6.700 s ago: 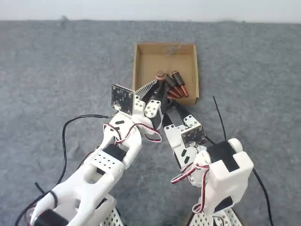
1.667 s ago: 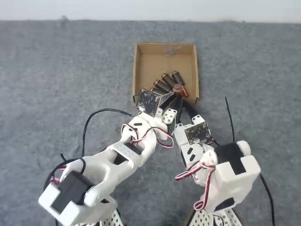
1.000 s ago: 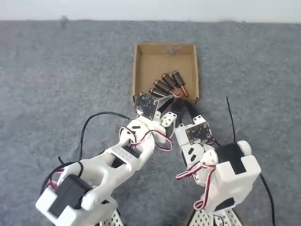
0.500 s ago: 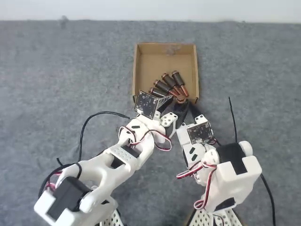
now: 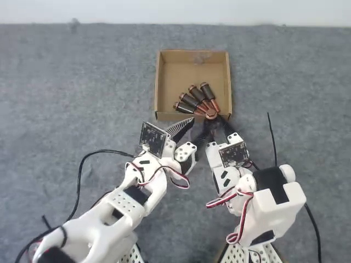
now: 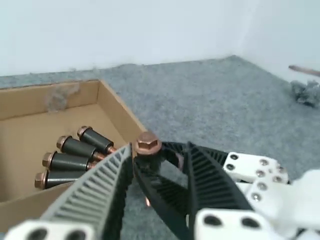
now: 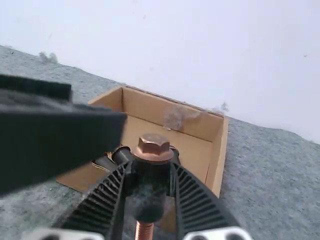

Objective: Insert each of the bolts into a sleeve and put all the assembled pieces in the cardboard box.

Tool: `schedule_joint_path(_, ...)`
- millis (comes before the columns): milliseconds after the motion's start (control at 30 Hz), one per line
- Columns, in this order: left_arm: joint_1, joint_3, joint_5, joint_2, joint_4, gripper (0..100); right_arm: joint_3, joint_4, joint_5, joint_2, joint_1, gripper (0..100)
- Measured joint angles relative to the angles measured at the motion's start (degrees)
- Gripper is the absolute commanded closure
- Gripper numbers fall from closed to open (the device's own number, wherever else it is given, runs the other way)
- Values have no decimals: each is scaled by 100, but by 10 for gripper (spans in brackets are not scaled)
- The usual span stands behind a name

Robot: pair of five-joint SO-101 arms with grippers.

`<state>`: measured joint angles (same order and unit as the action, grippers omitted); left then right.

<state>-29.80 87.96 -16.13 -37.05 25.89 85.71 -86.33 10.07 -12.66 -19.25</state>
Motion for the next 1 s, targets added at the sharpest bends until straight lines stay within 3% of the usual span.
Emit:
schedule_joint_path(200,316,35,0,-835,-651,989,0,0,0,0,141,993)
schedule_joint_path(600,1978,888,0,-2857,-2277,989,0,484,0,9,149,993)
schedule_joint_path(833,2963,949,0,-4563,-4545,989,0,554,0,9,149,993)
schedule_joint_path(1000,3209,949,18,-5758,-6567,989,-299,607,0,0,211,993)
